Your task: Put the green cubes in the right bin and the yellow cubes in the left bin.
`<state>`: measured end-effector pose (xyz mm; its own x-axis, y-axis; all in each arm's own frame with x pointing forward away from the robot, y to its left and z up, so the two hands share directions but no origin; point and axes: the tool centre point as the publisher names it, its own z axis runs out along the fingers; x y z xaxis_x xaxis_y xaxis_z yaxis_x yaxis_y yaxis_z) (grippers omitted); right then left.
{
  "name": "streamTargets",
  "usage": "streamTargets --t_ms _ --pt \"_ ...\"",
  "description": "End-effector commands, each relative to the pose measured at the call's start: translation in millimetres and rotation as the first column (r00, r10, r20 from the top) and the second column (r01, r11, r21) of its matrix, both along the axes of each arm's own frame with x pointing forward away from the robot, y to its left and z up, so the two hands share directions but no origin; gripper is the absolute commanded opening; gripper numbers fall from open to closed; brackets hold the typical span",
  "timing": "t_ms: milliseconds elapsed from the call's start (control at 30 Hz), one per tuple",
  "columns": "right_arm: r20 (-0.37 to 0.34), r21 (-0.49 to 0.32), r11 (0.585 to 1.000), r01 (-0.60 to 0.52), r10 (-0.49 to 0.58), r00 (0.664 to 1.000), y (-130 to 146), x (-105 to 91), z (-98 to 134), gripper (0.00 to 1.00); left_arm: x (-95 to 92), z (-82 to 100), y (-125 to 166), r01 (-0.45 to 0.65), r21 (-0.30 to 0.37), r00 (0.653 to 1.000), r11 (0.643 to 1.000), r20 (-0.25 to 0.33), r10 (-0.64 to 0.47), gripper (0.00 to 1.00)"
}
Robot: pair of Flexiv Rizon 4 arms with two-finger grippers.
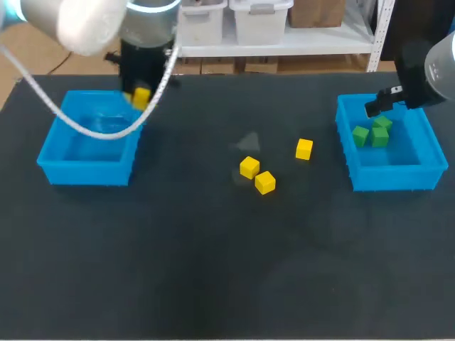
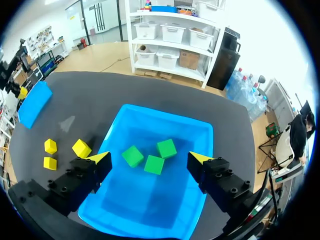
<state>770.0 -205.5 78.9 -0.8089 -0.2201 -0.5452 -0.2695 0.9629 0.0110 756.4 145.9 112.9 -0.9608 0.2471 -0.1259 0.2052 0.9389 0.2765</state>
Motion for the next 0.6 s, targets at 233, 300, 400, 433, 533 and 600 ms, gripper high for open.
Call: streamTargets --t_ms 233,300,400,433,533,600 --pt "0.005 -0.003 1.0 0.004 -0.004 1.0 0.7 -1.3 -0.6 1.0 -47.7 -26.3 64.2 -0.121 -0.016 0.987 0.993 0.104 0.122 0.0" --pt "0.005 -0.003 1.0 0.004 -0.004 1.0 0.7 -1.3 -0.6 1.0 -48.3 -26.9 66.5 -0.131 -0.001 0.986 0.991 0.104 0.13 0.36" --pt "0.005 -0.003 1.0 0.004 -0.004 1.0 0.7 -1.3 -0.6 1.0 -46.6 -26.2 66.2 -0.135 -0.012 0.983 0.991 0.125 0.135 1.0" --pt "0.005 -0.003 1.0 0.004 -0.004 1.0 0.7 -1.3 -0.6 1.0 -45.1 -24.8 65.6 -0.138 -0.008 0.981 0.99 0.139 0.138 1.0" --pt "0.005 -0.003 1.0 0.004 -0.004 1.0 0.7 -1.3 -0.6 1.0 -38.9 -18.0 61.0 -0.147 -0.021 0.972 0.989 0.184 0.148 1.0" --pt "0.005 -0.003 1.0 0.004 -0.004 1.0 0.7 -1.3 -0.6 1.0 -33.9 -9.5 49.3 -0.114 -0.031 0.969 0.993 0.218 0.118 1.0"
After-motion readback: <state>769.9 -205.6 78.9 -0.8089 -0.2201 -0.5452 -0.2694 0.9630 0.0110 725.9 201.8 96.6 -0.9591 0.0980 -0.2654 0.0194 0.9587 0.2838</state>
